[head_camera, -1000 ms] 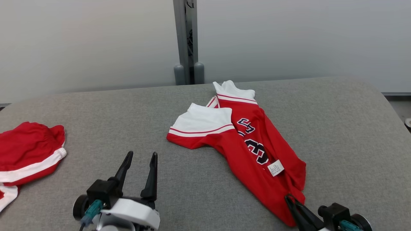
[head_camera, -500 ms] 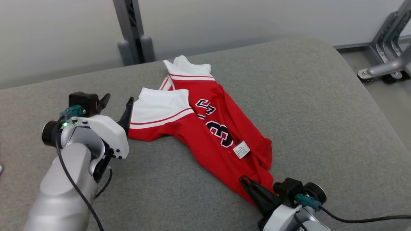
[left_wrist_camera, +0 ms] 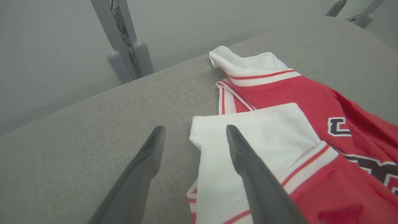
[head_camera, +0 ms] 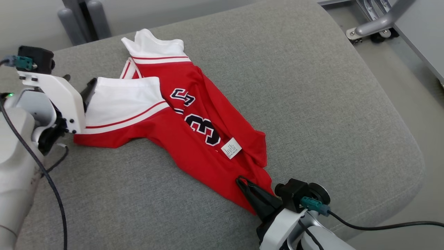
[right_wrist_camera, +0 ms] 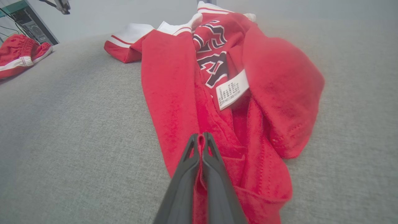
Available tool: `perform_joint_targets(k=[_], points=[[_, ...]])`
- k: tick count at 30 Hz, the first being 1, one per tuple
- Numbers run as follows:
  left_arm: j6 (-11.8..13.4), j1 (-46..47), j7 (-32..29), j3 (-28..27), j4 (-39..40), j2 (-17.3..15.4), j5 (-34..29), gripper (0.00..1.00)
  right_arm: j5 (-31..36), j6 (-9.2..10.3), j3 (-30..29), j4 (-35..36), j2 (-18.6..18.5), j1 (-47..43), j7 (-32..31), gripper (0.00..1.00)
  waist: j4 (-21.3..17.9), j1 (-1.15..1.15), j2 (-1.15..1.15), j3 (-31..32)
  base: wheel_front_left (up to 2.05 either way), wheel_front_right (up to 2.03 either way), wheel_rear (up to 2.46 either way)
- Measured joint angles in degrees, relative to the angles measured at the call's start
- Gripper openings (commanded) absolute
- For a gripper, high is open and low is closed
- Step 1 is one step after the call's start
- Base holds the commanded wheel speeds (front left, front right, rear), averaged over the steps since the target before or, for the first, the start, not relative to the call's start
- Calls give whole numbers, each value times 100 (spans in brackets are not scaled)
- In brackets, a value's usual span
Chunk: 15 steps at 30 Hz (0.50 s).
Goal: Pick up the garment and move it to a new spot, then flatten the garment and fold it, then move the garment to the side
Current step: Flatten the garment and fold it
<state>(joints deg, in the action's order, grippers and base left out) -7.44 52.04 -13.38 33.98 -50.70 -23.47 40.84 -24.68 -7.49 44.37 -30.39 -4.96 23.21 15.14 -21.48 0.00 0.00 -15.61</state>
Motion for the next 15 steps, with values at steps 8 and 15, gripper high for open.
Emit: perform_joint_targets(k=[8,15], points=[[0,625,13,433,-582,-321,100,100,-8,0,103,337,155,50,0,0,-339,0,0,-459,0,0,0],[0,962,2,735,-962,-443,164,100,-46,0,207,460,201,90,0,0,-625,0,0,-795,0,0,0]])
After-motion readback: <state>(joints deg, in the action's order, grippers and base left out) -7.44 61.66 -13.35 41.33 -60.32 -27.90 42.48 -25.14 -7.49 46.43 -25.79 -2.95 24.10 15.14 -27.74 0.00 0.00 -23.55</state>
